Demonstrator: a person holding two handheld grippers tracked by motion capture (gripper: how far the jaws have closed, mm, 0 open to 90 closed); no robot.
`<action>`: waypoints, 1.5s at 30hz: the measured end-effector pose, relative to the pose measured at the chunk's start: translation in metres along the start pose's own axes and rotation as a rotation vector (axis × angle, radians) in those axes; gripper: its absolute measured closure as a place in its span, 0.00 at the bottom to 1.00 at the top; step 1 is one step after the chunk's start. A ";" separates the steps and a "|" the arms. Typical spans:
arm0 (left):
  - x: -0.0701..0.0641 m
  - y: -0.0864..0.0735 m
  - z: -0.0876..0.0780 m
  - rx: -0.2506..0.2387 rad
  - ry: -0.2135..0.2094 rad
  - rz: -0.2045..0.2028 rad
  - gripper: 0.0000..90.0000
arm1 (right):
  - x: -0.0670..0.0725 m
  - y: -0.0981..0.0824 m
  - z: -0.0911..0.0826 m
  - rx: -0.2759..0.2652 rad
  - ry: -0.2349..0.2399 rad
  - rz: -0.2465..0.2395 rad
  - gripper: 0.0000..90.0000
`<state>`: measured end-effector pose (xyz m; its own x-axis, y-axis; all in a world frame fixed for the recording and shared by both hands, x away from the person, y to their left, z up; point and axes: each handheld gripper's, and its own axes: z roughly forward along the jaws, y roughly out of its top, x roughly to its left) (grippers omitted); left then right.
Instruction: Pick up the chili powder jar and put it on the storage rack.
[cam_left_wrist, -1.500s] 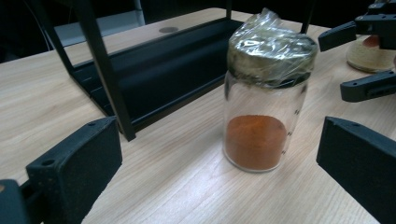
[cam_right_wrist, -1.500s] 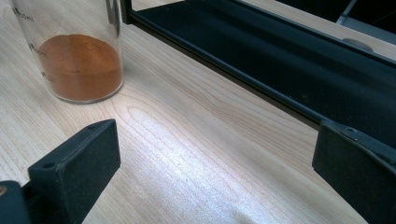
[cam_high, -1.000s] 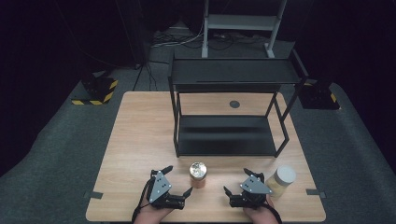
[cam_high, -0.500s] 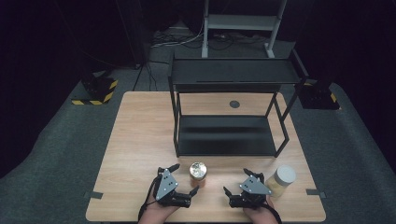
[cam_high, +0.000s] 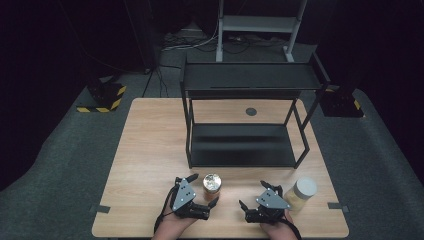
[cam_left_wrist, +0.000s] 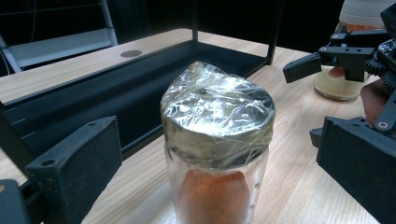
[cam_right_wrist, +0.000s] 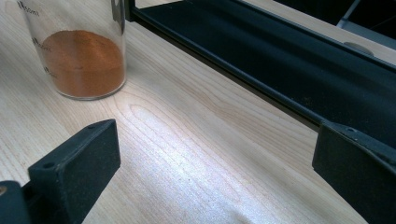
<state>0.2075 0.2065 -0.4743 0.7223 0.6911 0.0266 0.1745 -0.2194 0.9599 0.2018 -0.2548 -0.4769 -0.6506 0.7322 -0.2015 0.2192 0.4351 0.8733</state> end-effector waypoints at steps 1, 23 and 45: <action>0.000 0.000 0.003 0.003 -0.001 -0.001 0.00 | 0.000 0.000 0.000 0.000 -0.001 0.000 0.00; 0.010 -0.005 0.016 -0.023 -0.026 -0.043 0.17 | 0.001 0.000 0.000 -0.002 -0.004 -0.013 0.00; 0.008 -0.011 0.015 -0.050 -0.023 -0.037 0.37 | -0.001 -0.001 0.000 -0.004 0.003 -0.001 0.00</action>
<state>0.2213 0.2037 -0.4886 0.7310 0.6822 -0.0147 0.1681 -0.1591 0.9729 0.2018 -0.2558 -0.4772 -0.6530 0.7303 -0.2007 0.2162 0.4337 0.8748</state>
